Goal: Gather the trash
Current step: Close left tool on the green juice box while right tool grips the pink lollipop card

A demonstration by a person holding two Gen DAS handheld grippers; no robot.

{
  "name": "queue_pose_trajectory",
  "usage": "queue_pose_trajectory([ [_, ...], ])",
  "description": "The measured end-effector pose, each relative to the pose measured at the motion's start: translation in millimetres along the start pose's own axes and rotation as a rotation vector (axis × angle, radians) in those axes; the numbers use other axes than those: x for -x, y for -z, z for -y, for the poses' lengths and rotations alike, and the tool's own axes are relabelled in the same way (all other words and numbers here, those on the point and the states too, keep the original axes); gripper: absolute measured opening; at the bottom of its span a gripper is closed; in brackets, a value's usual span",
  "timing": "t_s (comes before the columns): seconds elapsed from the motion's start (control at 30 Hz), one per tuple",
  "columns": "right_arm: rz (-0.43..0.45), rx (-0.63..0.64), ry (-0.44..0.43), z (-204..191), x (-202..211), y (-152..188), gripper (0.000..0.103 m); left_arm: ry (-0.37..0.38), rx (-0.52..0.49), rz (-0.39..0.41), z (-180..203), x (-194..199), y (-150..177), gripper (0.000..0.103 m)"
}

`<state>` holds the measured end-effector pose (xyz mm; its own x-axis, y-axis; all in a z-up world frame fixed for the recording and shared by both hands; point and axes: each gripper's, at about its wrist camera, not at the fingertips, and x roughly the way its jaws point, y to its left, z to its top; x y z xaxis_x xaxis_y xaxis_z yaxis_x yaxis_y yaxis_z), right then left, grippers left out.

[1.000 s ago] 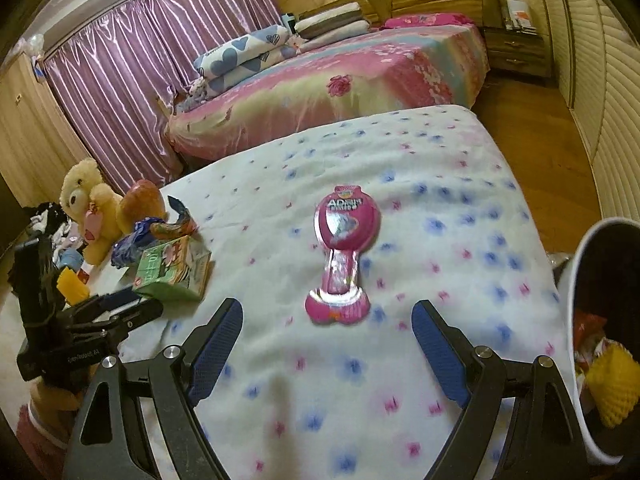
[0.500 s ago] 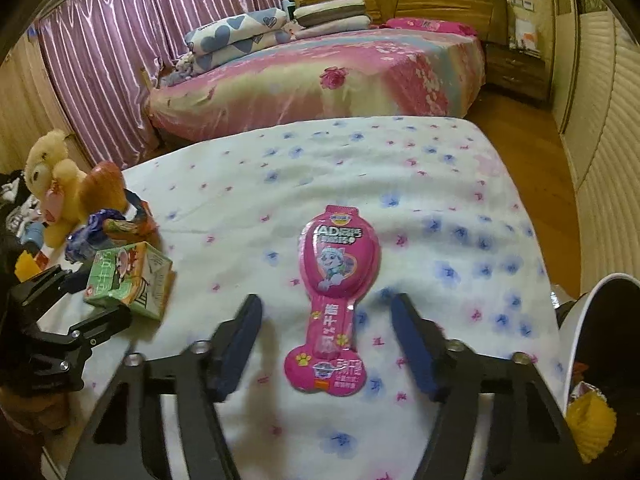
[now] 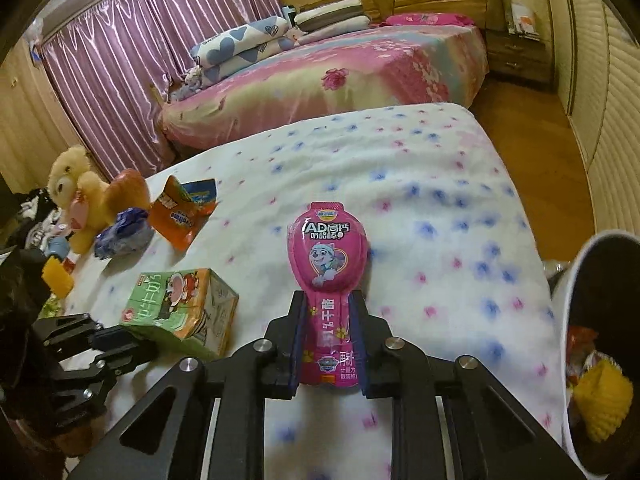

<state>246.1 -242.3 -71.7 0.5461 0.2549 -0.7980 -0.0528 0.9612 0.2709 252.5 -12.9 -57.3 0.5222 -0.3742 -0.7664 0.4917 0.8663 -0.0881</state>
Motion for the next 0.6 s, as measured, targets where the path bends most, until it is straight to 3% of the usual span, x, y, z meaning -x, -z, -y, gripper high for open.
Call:
queue_pose_trajectory([
  [0.03, 0.001, -0.003, -0.004, 1.9, 3.6, 2.7, 0.021, -0.014, -0.001, -0.001, -2.0, -1.1, -1.8, 0.048],
  [0.1, 0.005, -0.011, -0.007, 6.5, 10.2, 7.7, 0.021, -0.079, -0.012, 0.009, -1.8, -0.9, -5.3, 0.072],
  [0.23, 0.008, -0.053, -0.017, 20.5, 19.1, 15.3, 0.021, -0.083, -0.053, 0.011, 6.1, -12.0, -17.8, 0.081],
  [0.47, 0.016, -0.105, -0.029, 34.0, 25.8, 20.9, 0.021, -0.048, -0.161, 0.035, 25.9, -27.7, -28.8, 0.077],
  [0.53, 0.016, -0.109, -0.032, 34.6, 26.5, 22.1, 0.021, -0.039, -0.182, 0.045, 29.4, -26.6, -27.3, 0.059],
  [0.6, 0.018, -0.108, -0.033, 34.5, 27.3, 22.6, 0.021, -0.032, -0.183, 0.046, 34.7, -26.2, -25.8, 0.057],
])
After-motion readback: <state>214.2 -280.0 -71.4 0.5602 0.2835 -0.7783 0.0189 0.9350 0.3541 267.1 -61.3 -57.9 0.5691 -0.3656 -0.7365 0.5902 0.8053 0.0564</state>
